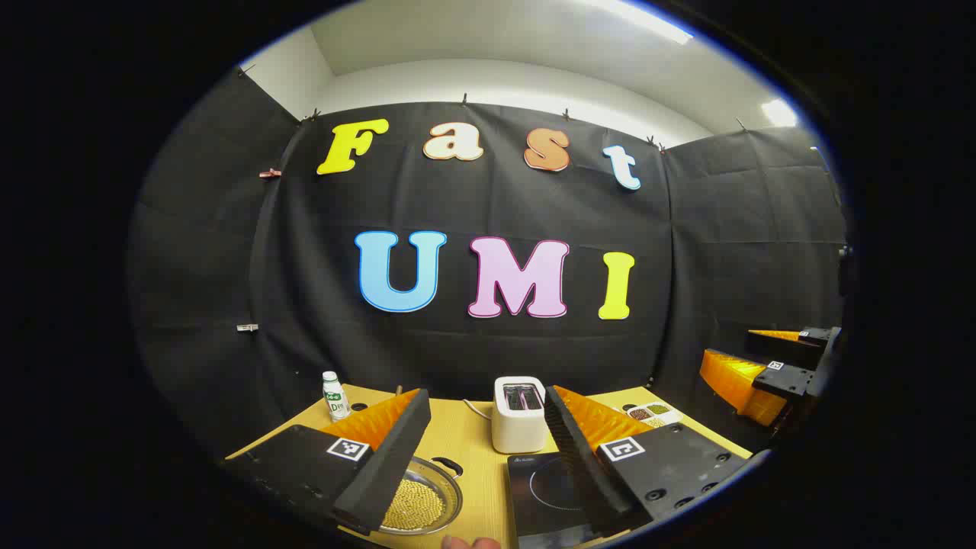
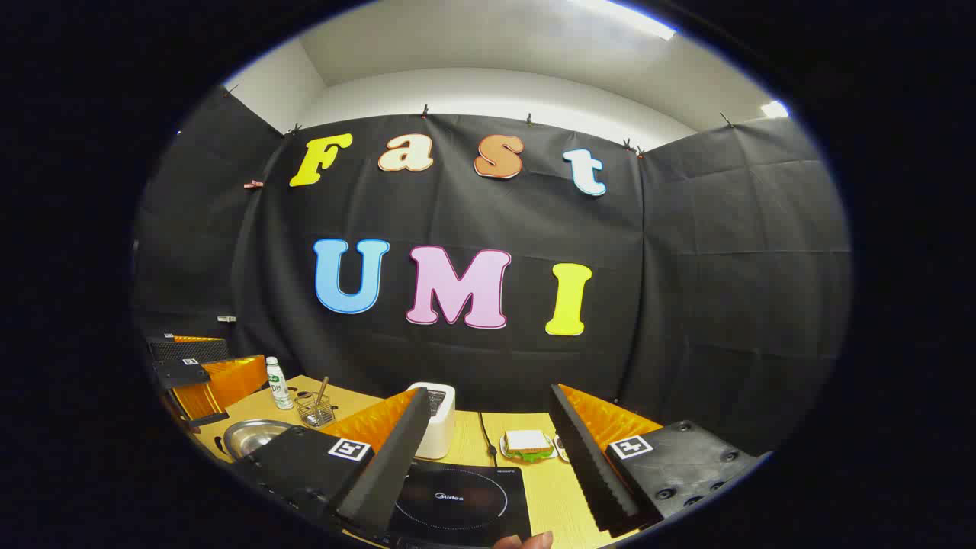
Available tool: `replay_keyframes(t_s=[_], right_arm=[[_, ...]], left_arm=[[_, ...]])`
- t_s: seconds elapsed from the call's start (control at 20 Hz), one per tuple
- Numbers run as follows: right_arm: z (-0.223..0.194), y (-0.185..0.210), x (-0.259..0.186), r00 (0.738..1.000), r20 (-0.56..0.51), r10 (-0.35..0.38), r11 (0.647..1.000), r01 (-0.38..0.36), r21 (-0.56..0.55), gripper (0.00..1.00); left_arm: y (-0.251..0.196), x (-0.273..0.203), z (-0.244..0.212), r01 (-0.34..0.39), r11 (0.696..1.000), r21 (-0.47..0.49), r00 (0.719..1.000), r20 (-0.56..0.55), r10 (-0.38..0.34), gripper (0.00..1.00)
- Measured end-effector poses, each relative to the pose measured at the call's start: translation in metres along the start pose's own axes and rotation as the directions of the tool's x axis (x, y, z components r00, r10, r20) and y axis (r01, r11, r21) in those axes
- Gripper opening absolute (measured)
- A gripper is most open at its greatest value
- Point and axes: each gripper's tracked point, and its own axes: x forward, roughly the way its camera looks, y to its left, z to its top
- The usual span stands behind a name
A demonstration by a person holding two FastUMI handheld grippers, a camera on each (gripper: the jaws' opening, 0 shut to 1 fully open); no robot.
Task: First push the handle of the pot to place it horizontally, then grasp the pot with both hands and set it on the induction cooktop.
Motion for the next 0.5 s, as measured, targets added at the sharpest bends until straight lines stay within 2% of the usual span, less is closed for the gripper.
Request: replay_keyframes(t_s=[0.5], right_arm=[[0.0003,0.0017,-0.0036,1.0,0.006,-0.007,1.0,0.007,-0.007,0.97]], left_arm=[[0.0014,-0.0025,0.0028,0.001,1.0,0.008,1.0,0.011,-0.001,0.94]])
